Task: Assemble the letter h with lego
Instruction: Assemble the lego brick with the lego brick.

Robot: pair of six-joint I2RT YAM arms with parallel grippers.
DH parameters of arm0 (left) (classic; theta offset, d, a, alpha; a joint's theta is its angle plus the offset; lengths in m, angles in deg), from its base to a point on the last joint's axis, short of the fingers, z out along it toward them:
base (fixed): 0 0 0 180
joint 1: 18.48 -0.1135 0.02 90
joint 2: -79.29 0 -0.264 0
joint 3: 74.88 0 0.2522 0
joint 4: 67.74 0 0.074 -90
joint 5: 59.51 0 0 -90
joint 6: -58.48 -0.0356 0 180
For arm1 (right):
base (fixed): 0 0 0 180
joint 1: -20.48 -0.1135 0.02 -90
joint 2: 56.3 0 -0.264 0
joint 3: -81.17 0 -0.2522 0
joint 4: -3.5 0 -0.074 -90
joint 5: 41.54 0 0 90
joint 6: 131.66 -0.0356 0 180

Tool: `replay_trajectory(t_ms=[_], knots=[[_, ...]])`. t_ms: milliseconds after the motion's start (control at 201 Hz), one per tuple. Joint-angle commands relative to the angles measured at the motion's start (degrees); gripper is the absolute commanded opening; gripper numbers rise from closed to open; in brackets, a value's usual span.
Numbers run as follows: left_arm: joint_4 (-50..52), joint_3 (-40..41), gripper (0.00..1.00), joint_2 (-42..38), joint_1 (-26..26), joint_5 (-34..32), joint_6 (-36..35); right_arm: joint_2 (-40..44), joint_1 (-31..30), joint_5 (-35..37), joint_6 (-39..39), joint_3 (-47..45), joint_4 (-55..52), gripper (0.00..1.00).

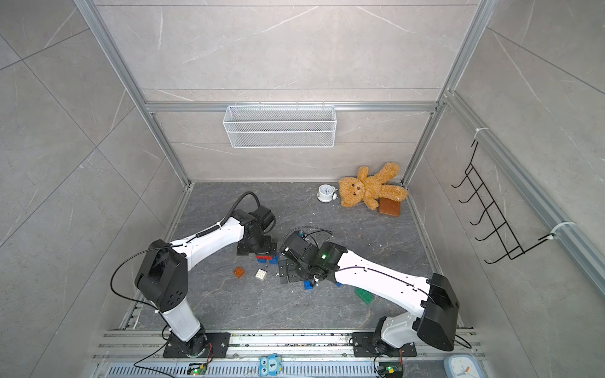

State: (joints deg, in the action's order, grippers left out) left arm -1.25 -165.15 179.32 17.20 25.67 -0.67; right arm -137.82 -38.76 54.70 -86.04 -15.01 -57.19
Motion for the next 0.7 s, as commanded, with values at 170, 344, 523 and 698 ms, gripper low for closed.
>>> replay_trajectory(t_ms=[170, 344, 523, 698], knots=[[0.02, 0.58, 1.00, -8.36, -2.95, 3.85, 1.22, 0.22, -0.57, 1.14, -0.24, 0.89, -1.63, 1.00], [-1.77, 3.95, 1.00, -8.58, -5.54, 7.58, 2.99, -0.52, -0.91, 0.90, -0.37, 1.54, -1.43, 1.00], [-3.96, 6.81, 1.00, -7.75, -7.17, 10.05, 3.86, -1.10, -1.26, 1.06, -0.40, 1.93, -1.73, 1.00], [-5.16, 8.04, 1.00, -7.15, -7.54, 10.42, 4.08, -1.10, -1.58, 1.10, -0.87, 1.48, -1.41, 1.00]])
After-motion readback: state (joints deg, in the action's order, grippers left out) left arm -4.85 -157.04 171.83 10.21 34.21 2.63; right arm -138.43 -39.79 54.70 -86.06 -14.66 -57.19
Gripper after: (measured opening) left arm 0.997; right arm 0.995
